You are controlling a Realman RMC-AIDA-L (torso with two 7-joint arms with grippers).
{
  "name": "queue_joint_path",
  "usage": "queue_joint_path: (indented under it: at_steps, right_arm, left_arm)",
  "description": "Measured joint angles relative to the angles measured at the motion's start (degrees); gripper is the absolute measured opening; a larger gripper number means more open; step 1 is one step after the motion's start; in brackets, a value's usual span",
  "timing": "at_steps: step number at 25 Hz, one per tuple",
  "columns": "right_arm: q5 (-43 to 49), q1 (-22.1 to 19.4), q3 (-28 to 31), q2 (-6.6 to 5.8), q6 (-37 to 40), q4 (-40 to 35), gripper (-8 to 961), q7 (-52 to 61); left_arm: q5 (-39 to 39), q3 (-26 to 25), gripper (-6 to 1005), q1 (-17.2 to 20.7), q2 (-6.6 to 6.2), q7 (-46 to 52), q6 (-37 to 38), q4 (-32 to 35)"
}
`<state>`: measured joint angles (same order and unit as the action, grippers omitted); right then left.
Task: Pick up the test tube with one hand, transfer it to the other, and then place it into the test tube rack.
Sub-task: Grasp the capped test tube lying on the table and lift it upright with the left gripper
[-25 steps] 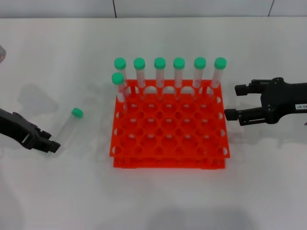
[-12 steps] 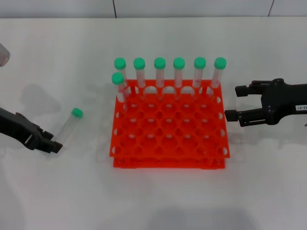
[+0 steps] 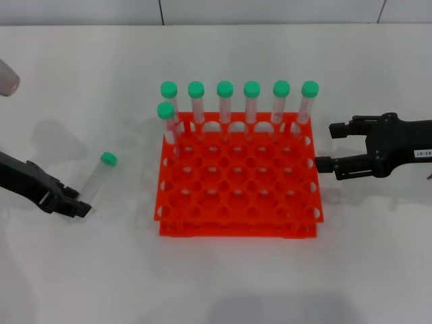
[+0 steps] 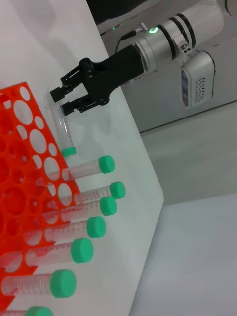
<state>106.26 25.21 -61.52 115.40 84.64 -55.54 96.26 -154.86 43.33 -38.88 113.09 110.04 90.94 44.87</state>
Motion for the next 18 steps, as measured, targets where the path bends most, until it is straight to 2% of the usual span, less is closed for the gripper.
queue_joint_path:
  at_steps: [10, 18]
  right_arm:
    - [0.00, 0.10, 0.00, 0.00, -0.07, 0.00, 843, -0.11]
    - [0.00, 0.10, 0.00, 0.00, -0.59, 0.00, 844, -0.11]
  left_arm:
    - [0.00, 0.20, 402, -0.01, -0.05, -0.01, -0.92, -0.07]
    - [-0.70, 0.27, 337, -0.03, -0.07, 0.37, -2.53, -0.53]
